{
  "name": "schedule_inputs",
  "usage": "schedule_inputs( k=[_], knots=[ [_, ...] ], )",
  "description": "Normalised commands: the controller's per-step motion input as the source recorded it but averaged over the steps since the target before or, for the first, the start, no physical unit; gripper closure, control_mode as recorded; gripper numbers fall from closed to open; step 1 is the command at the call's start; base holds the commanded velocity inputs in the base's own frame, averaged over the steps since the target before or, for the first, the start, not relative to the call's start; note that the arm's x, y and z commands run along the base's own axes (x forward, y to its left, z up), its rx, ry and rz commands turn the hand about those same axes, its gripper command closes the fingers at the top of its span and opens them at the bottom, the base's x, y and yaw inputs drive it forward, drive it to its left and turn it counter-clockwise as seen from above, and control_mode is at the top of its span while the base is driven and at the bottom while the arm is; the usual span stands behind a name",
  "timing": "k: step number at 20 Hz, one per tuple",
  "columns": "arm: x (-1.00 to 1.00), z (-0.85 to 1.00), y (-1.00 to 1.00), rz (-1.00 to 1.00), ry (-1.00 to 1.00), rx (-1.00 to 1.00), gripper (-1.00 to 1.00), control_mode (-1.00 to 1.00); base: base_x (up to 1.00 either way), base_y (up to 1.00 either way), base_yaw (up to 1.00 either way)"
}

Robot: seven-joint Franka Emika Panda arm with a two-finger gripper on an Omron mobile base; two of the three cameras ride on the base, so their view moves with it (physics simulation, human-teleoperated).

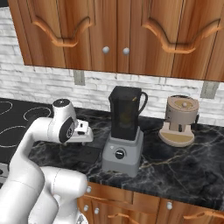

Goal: Grab the onion and lemon from the fridge, place them in the blender, close the lid, and turn on the blender to create a marinade.

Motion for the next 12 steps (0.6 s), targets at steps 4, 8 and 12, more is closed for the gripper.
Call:
schedule_inputs(
  k=[4, 8, 12],
  knots=[
    [0.13, -0.43, -0.14, -0.06, 0.04, 0.00, -1.00, -1.00, 0.00, 0.00, 0.00],
    [0.10, -0.37, -0.24, -0.14, 0.06, 0.03, -1.00, -1.00, 0.00, 0.00, 0.00],
    [0.23, -0.29, -0.20, -0.14, 0.03, 0.01, -1.00, -1.00, 0.00, 0.00, 0.00]
  ],
)
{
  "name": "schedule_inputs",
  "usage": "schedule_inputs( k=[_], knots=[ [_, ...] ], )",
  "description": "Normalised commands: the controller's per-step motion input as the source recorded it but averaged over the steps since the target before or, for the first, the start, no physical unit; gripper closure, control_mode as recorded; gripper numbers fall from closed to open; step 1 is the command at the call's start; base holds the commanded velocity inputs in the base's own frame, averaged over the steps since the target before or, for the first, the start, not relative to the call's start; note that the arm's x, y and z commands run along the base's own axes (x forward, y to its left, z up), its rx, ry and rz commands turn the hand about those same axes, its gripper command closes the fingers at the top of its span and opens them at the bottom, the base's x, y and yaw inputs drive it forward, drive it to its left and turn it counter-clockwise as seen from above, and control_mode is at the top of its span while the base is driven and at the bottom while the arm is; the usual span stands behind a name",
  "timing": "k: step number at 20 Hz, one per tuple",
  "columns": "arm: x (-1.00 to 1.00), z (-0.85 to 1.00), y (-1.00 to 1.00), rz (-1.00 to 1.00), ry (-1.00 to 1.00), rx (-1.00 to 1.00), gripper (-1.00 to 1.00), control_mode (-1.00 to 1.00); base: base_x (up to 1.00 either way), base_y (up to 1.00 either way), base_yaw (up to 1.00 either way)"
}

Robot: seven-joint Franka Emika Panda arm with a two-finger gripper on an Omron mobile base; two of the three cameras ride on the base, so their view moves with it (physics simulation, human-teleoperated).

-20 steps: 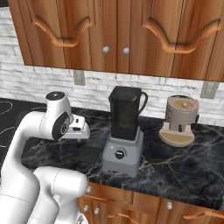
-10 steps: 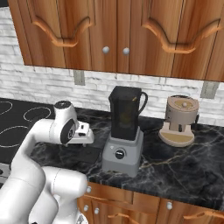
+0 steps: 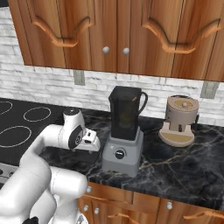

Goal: Grab the onion and lemon from the fridge, place them in the blender, close the lid, and turn on the blender to create a marinade.

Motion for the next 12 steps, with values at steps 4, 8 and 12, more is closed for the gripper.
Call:
schedule_inputs(
  k=[4, 8, 12],
  knots=[
    [0.43, -0.20, -0.08, -0.11, 0.01, 0.00, -1.00, -1.00, 0.00, 0.00, 0.00],
    [0.37, -0.30, -0.01, -0.06, 0.00, 0.00, -1.00, -1.00, 0.00, 0.00, 0.00],
    [0.05, -0.44, 0.00, 0.00, 0.00, 0.00, -1.00, -1.00, 0.00, 0.00, 0.00]
  ],
)
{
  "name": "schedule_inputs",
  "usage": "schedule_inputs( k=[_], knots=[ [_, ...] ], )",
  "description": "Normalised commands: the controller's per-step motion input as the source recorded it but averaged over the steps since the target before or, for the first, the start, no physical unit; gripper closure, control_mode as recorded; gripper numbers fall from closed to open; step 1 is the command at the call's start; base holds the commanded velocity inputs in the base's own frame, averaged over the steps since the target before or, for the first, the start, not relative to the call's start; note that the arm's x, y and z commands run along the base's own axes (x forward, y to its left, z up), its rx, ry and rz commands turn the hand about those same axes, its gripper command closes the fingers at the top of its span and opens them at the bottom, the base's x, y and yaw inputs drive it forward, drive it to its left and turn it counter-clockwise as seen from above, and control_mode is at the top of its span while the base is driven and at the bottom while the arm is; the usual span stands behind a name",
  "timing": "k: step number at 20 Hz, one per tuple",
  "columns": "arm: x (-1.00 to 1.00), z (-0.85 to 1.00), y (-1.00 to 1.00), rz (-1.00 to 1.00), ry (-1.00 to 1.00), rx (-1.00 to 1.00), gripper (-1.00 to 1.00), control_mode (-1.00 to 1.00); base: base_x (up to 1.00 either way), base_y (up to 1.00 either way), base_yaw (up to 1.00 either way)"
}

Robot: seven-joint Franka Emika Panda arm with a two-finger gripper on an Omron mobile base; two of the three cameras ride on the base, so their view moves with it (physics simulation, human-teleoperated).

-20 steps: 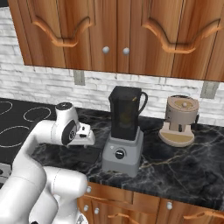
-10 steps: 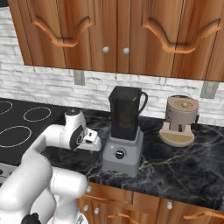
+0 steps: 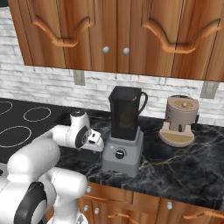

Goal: Grab the onion and lemon from the fridge, place them in the blender, close the lid, and turn on the blender to create a marinade.

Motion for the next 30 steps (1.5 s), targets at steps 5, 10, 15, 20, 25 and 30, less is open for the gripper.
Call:
schedule_inputs(
  k=[5, 10, 15, 20, 25, 30],
  knots=[
    [0.00, -0.41, 0.00, 0.00, 0.00, 0.00, -1.00, -1.00, 0.00, 0.00, 0.00],
    [0.00, -0.27, 0.00, 0.00, 0.00, 0.00, -1.00, -1.00, 0.00, 0.00, 0.00],
    [0.00, -0.26, 0.00, -0.01, 0.00, 0.00, -1.00, -1.00, 0.00, 0.00, 0.00],
    [0.00, -0.19, 0.07, -0.03, 0.00, 0.00, -1.00, -1.00, 0.00, 0.00, 0.00],
    [0.00, -0.24, 0.10, -0.03, 0.01, 0.00, -1.00, -1.00, 0.00, 0.00, 0.00],
    [0.00, -0.25, 0.14, -0.02, 0.00, 0.00, -1.00, -1.00, 0.00, 0.00, 0.00]
  ],
)
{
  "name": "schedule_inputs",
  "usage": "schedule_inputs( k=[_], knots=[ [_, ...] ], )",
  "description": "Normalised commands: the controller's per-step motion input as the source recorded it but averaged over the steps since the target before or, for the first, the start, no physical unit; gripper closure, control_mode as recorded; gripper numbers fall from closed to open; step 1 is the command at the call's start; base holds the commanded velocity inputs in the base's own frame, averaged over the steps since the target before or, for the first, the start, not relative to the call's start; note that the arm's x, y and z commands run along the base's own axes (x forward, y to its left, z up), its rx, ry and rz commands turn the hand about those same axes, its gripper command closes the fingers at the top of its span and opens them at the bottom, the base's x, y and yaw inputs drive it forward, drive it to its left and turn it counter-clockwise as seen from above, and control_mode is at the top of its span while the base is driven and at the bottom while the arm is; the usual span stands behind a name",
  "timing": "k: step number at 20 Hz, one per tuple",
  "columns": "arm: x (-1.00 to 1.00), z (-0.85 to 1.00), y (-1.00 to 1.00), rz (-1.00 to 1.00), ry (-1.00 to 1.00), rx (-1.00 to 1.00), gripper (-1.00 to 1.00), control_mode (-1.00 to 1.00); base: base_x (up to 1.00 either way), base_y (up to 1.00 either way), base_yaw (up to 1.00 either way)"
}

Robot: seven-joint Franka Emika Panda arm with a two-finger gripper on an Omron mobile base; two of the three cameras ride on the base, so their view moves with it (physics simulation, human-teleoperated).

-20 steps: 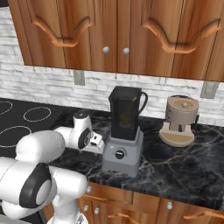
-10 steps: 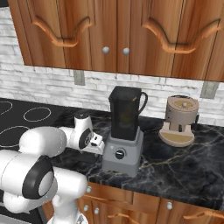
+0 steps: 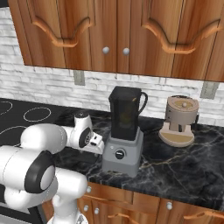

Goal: Grab the onion and lemon from the fridge, place them in the blender, close the lid, and turn on the blender to create a marinade.

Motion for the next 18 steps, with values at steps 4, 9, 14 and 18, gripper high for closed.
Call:
schedule_inputs(
  k=[4, 9, 14, 18],
  knots=[
    [-0.01, -0.22, 0.22, -0.02, 0.00, 0.00, 1.00, -1.00, 0.00, 0.00, 0.00],
    [-0.08, -0.10, 0.24, -0.03, 0.00, 0.00, 1.00, -1.00, 0.00, 0.00, 0.00],
    [-0.23, -0.14, 0.21, -0.04, -0.01, 0.01, 1.00, -1.00, 0.00, 0.00, 0.00],
    [-0.54, -0.14, 0.01, -0.03, -0.08, 0.08, 1.00, -1.00, 0.00, 0.00, 0.00]
  ],
)
